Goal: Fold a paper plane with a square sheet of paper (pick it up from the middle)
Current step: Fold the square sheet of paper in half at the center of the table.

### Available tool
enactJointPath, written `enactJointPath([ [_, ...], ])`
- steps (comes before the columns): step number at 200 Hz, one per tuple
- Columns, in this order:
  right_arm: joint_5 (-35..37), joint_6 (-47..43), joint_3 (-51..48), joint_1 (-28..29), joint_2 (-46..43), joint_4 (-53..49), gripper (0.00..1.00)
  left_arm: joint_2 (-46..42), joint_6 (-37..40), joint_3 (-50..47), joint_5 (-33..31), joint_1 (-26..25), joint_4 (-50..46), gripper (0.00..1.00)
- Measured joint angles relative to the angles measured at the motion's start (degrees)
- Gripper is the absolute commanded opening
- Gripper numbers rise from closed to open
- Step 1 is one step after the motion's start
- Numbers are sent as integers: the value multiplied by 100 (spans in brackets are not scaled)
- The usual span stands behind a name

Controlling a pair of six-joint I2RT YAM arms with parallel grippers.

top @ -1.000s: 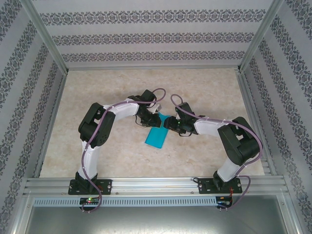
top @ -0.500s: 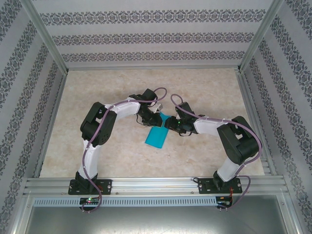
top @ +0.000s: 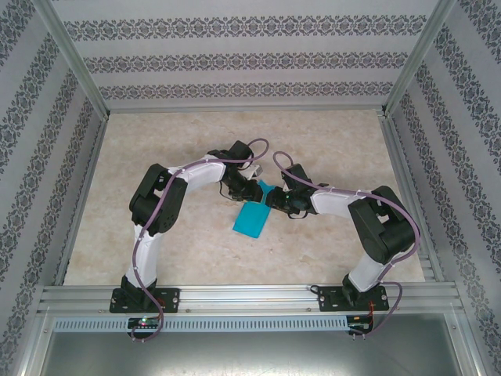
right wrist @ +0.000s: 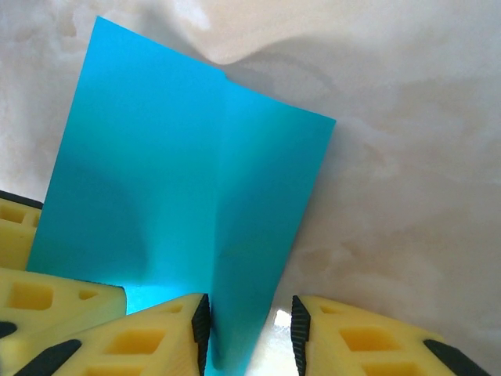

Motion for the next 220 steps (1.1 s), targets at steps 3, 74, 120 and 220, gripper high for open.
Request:
enactJointPath([
  [3,0,-2,2,0,0,-2,36,0,7,2,0,0,-4,35],
  [74,15,-20,13,0,11,-22,36,-79,173,7,-297,57,-350,46],
  [120,13,-61,13,0,11,-24,36,-317,254,4,-697,131,-514,45],
  [220,57,-195,234,42,92,-323,39,-444,256,-151,-1047,153,-525,41],
])
